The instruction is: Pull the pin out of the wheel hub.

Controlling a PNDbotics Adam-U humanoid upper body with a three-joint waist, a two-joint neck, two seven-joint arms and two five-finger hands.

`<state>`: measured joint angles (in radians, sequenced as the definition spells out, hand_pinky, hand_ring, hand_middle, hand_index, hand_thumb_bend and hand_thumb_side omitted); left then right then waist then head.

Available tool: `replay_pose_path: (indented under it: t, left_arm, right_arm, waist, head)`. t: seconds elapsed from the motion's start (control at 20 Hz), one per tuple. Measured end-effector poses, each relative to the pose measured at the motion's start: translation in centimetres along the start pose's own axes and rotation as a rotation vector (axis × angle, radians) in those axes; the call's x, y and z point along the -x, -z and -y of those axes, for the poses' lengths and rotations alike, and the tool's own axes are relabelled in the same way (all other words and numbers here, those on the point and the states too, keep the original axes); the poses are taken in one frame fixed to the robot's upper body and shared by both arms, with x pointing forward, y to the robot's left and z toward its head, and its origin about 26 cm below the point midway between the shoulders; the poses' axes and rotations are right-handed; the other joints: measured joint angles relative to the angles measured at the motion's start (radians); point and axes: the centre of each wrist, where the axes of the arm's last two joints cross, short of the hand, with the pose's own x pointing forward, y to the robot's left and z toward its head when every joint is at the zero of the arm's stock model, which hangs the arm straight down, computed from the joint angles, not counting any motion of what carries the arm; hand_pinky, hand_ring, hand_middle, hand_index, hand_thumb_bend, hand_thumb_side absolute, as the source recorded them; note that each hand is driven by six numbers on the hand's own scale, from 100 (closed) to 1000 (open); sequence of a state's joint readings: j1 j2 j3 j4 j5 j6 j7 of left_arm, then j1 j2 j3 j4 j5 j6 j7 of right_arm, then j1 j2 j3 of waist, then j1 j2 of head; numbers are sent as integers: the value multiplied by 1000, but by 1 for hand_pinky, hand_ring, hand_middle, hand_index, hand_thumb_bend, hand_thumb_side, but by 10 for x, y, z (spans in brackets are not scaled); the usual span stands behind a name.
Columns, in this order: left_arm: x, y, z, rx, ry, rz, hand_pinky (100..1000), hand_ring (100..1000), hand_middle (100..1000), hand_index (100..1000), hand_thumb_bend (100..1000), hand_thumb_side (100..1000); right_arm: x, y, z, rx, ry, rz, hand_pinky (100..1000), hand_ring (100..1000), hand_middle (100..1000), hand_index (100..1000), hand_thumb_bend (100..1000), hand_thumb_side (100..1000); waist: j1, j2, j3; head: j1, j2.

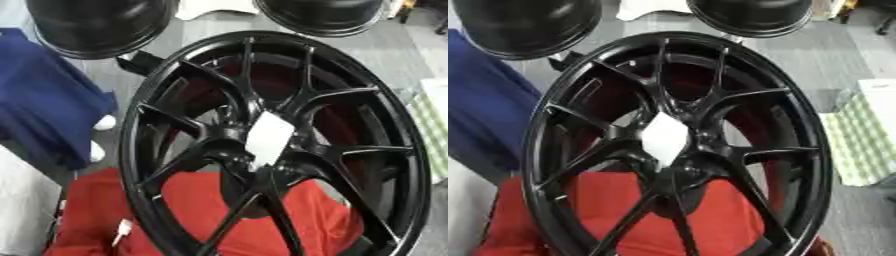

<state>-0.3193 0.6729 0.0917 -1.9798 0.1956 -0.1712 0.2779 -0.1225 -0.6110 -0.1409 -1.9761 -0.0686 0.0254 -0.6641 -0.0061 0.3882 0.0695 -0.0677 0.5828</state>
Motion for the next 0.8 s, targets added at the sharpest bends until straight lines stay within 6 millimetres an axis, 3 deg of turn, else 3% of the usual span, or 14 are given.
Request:
replay_pose_path:
  t: [0.35, 0.8]
  left_arm:
    - [-35, 47, -6, 290, 184, 138, 828, 806, 752, 876, 294, 561]
    - [-69, 83, -2, 582, 316, 199, 836, 815, 762, 881, 292, 582]
  right_arm:
    - [0, 0, 0, 5, -4, -4, 661, 744, 700, 758, 100, 717]
    - [0, 0, 0, 5, -1, -8, 663, 745, 701, 759, 100, 709]
  waist:
    - [14, -22, 1]
    - [10, -44, -1]
  head:
    - [-23, 7]
    - [-28, 57]
